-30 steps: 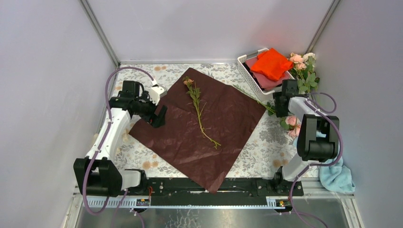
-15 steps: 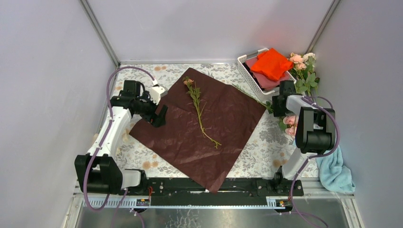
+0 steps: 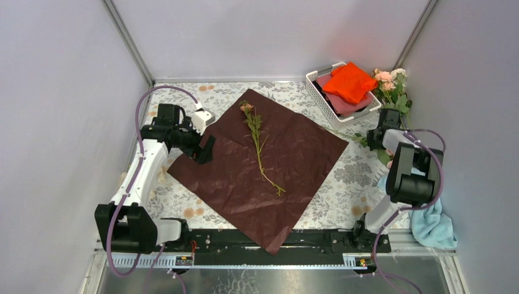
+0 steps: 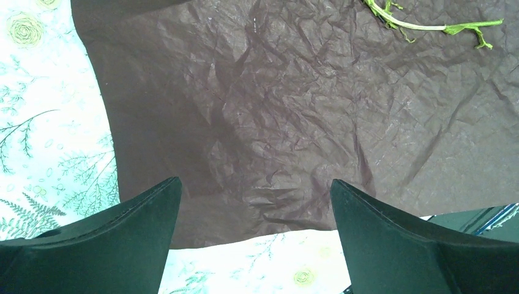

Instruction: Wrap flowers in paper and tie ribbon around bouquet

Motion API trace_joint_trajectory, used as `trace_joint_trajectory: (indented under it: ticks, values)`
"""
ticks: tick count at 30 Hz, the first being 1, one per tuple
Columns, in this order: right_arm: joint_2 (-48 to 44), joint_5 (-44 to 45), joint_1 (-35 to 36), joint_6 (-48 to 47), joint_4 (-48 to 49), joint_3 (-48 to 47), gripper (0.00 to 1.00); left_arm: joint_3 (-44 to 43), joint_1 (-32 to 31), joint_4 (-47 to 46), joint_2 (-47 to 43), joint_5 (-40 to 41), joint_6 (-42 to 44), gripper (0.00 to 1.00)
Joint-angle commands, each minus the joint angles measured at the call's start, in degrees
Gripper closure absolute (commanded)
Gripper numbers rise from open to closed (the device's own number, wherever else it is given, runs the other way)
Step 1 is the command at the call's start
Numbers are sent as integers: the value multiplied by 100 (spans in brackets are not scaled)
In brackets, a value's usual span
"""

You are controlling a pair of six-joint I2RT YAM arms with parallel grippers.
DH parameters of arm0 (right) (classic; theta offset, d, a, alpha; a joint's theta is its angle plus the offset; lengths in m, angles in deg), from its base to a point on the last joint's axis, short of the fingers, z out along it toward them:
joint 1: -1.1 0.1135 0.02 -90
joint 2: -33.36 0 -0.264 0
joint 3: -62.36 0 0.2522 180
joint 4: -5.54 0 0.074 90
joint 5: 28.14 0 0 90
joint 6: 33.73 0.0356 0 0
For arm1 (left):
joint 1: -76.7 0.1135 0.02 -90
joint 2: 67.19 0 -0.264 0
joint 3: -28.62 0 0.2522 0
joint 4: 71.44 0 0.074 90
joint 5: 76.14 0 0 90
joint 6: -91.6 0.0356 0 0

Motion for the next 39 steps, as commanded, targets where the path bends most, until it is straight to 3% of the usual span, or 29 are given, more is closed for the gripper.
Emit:
trace_joint_trajectory:
  ticks: [1,10,18,23,27,30,35,39]
  values:
    - [-953,443,-39,-996,35,-231,100,-95,40,-157,-116,117,38,1]
    - [-2869,1048,46,-2673,384,-420,100,-242,46,-157,-144,111,4,1]
    - [-2754,1424,260,-5097,221,-2397,100,-335,49,-153,-58,122,-44,1]
    - [-2773,-224,663,-5945,302,-3077,100,-353,47,-162,-36,142,-66,1]
    - [-2314,-3397,1787,-7043,-546,-3720,100,-388,64,-159,31,206,-95,1]
    - [-1927,-3375,3247,-8043,-1508,-3996,100,-377,96,-157,58,266,-115,1]
    - [-1068,-4190,4040,-8673,-2385,-4173,100,-262,136,-166,42,428,-50,1]
    - [-155,-4253,4701,-8752,-2280,-4150,100,-150,137,-231,57,491,-59,1]
